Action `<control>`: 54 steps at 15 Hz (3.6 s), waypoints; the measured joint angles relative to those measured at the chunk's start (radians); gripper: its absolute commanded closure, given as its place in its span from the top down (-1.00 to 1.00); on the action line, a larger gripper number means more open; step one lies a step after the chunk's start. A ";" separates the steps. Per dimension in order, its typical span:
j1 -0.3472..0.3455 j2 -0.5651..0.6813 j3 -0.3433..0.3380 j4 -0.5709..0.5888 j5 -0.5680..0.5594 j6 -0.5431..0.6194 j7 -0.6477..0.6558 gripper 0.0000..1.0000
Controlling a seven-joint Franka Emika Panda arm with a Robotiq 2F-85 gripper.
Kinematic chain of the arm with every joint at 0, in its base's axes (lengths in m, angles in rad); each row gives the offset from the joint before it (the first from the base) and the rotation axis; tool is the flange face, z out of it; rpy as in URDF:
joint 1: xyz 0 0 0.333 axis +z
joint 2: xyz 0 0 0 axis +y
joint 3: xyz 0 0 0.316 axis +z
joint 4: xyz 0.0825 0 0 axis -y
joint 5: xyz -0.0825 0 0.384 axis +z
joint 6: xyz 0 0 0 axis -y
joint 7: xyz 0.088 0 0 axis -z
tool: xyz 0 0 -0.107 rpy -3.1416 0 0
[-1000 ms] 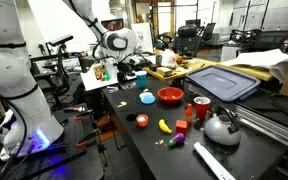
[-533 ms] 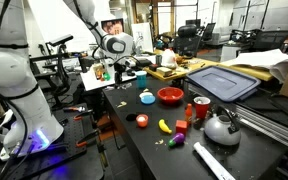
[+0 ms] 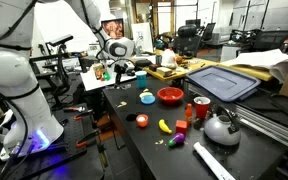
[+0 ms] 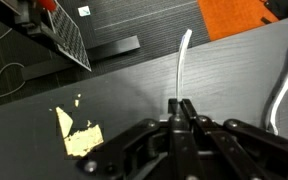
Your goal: Move the fork on the right to the left
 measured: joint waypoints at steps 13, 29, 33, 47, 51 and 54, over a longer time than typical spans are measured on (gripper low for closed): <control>0.076 0.163 0.017 0.149 0.132 0.001 0.196 -0.97; 0.087 0.222 0.010 0.192 0.133 0.107 0.207 0.94; 0.054 0.182 -0.005 0.180 0.120 0.108 0.174 1.00; -0.105 -0.127 -0.092 0.053 -0.134 -0.269 -0.181 1.00; -0.147 -0.209 -0.106 0.019 -0.198 -0.317 -0.311 1.00; -0.172 -0.258 -0.108 -0.004 -0.243 -0.322 -0.410 1.00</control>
